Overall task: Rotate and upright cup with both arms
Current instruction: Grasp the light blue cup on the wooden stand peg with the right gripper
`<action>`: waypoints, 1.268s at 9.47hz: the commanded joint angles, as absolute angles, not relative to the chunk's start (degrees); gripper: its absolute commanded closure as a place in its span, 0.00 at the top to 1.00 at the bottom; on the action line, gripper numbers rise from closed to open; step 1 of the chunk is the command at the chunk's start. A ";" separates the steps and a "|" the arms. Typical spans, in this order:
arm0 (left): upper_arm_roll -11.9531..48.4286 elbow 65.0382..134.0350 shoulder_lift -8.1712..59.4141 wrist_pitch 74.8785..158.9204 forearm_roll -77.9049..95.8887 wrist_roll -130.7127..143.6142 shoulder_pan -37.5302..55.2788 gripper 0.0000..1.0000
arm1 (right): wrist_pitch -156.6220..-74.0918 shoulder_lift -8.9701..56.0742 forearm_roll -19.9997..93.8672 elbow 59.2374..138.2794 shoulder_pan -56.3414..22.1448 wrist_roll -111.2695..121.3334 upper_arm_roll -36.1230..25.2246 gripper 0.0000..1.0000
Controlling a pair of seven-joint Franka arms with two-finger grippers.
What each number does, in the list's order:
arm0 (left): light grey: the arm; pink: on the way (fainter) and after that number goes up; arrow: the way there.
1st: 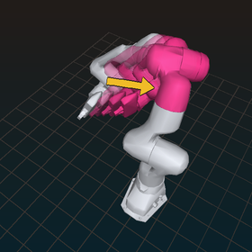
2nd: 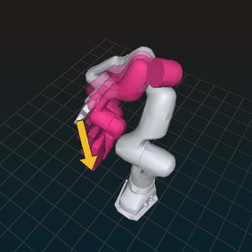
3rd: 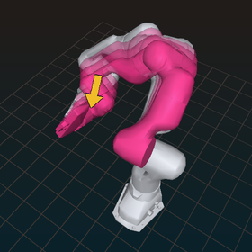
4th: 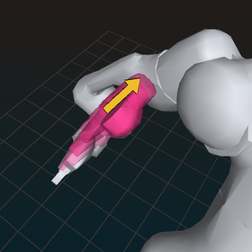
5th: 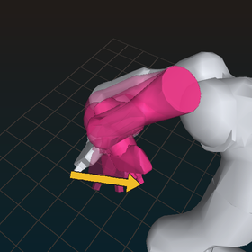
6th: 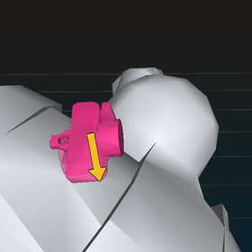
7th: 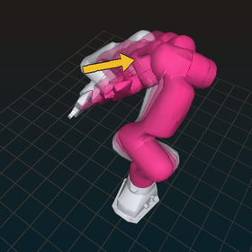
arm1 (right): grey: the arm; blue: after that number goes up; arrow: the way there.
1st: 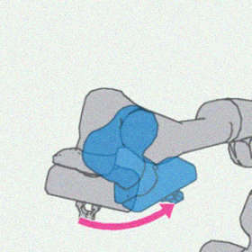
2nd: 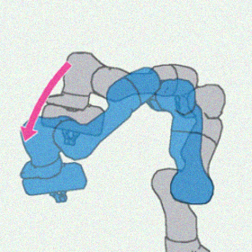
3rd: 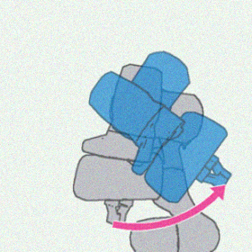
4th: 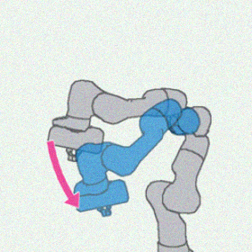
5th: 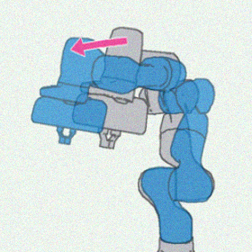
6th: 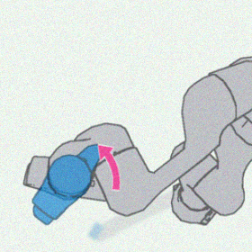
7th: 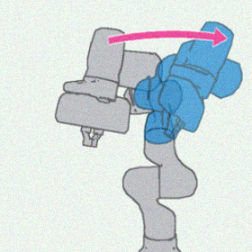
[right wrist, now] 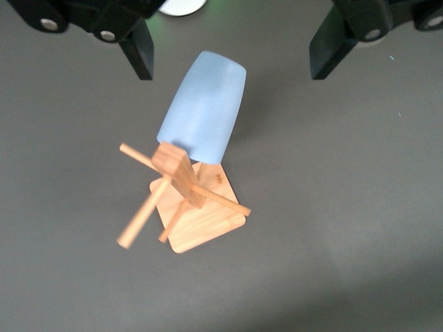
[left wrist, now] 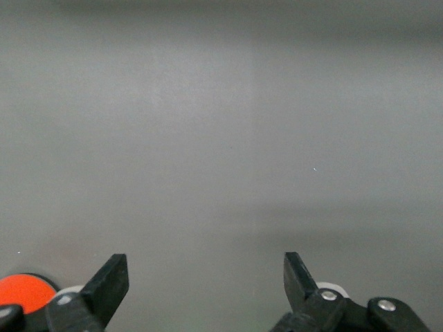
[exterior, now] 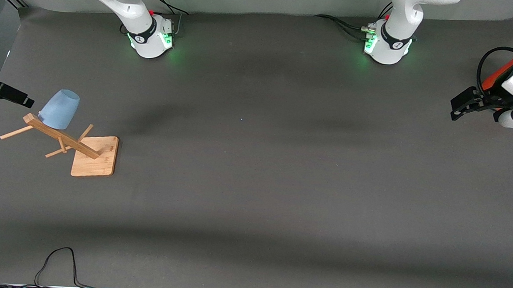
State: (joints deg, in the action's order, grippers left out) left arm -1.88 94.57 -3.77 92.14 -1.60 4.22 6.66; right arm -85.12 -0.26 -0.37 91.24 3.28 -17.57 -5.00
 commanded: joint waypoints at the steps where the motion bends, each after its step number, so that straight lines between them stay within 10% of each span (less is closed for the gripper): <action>1: -2.02 93.78 -3.87 90.62 -1.58 3.52 7.03 1.00 | -85.25 -3.95 -0.18 95.88 2.81 -32.72 -5.45 1.00; 12: -1.93 93.78 -3.69 91.23 -1.49 3.43 7.12 1.00 | -105.54 -10.55 3.50 118.37 2.55 -33.42 -8.51 1.00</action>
State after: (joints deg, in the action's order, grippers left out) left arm -1.76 94.57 -3.71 91.88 -1.59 4.21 6.69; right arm -102.87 -8.50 1.26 115.11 3.18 -37.51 -6.85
